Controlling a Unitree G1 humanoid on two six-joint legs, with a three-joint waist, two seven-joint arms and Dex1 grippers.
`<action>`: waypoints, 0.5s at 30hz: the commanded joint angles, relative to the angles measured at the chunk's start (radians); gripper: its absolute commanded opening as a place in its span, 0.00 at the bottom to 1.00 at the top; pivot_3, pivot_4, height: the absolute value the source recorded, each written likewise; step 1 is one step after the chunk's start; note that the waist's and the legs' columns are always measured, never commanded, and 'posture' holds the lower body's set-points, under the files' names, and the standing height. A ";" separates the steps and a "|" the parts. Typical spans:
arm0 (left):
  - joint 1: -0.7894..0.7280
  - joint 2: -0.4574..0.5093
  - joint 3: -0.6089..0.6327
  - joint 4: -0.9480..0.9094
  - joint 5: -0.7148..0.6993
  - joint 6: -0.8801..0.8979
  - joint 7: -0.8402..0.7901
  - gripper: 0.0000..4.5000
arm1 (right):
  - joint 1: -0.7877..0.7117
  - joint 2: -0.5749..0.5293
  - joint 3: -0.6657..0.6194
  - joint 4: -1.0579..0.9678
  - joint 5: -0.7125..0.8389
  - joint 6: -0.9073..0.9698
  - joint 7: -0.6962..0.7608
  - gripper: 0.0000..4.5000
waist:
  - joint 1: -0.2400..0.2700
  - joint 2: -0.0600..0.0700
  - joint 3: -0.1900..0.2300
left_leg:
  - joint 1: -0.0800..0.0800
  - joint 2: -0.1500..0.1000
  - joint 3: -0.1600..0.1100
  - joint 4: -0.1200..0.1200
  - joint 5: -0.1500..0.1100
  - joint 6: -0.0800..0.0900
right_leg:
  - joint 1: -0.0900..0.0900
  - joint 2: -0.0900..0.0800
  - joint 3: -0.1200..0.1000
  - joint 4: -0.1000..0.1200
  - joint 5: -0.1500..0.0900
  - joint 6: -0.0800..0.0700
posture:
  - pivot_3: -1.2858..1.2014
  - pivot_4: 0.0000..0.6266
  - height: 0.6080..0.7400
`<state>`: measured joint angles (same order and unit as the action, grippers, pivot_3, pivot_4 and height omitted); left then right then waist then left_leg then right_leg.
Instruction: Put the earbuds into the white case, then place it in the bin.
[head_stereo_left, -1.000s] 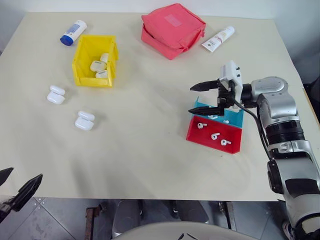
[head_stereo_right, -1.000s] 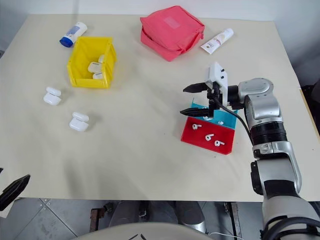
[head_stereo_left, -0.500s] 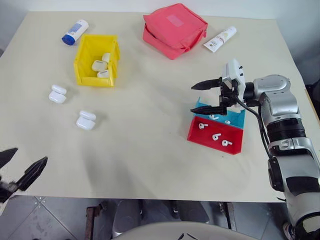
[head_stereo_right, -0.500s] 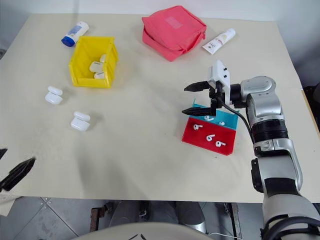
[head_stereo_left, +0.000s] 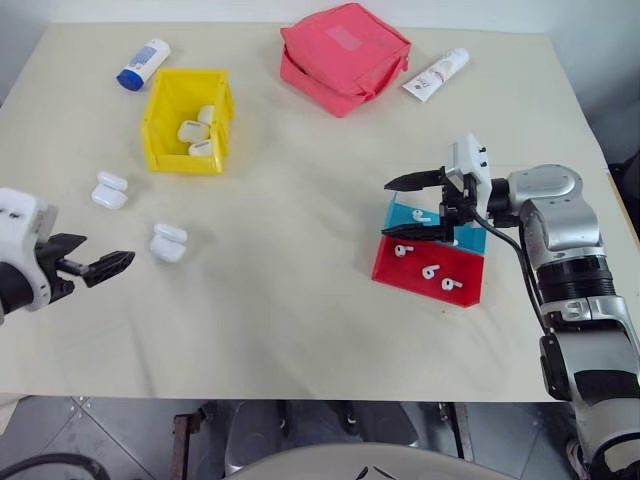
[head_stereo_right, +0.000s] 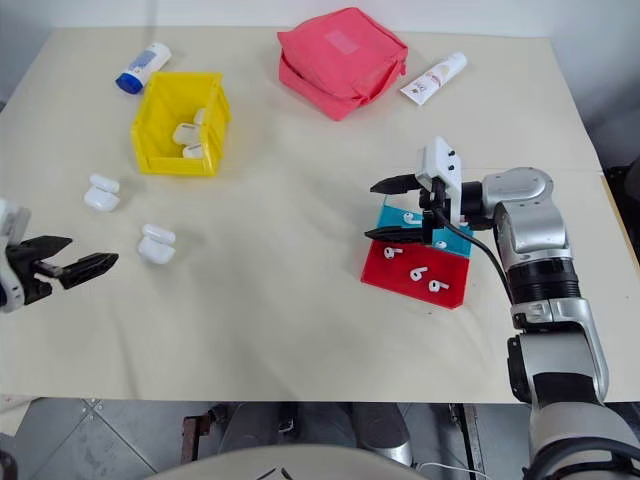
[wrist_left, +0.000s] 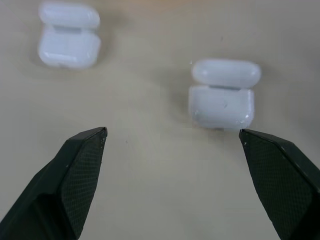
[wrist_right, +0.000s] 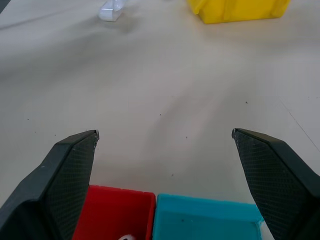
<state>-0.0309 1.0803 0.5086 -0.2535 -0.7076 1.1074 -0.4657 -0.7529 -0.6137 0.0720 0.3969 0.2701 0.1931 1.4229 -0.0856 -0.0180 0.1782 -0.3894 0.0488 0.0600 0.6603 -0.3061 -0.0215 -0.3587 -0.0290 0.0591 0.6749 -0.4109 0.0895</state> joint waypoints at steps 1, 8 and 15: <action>-0.101 0.011 -0.066 0.037 0.008 0.085 0.018 1.00 | 0.029 -0.029 -0.036 -0.084 0.034 0.027 -0.018 1.00 | 0.001 0.000 0.000 | 0.000 0.000 0.000 0.000 0.000 0.000 | 0.000 0.000 0.000 0.000 0.000 0.000 | 0.52 0.24 1.00; -0.308 -0.010 -0.222 0.109 0.046 0.186 0.024 1.00 | 0.087 -0.056 -0.050 -0.166 0.054 0.069 -0.056 1.00 | 0.003 0.000 0.000 | -0.001 0.000 0.000 0.002 0.000 0.000 | -0.001 0.000 0.000 0.002 0.000 0.000 | 0.52 0.24 1.00; -0.440 -0.021 -0.355 0.185 0.097 0.257 0.011 1.00 | 0.114 -0.071 -0.055 -0.194 0.061 0.080 -0.078 1.00 | 0.002 0.000 0.000 | -0.001 0.000 0.000 0.004 0.000 0.000 | -0.001 0.001 0.000 0.003 0.000 0.000 | 0.52 0.24 1.00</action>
<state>-0.4518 1.0573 0.1659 -0.0836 -0.6372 1.3544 -0.4505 -0.6397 -0.6650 0.0473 0.2346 0.3103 0.2706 1.3514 -0.0832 -0.0184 0.1785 -0.3899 0.0489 0.0600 0.6642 -0.3059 -0.0218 -0.3595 -0.0281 0.0592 0.6783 -0.4109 0.0895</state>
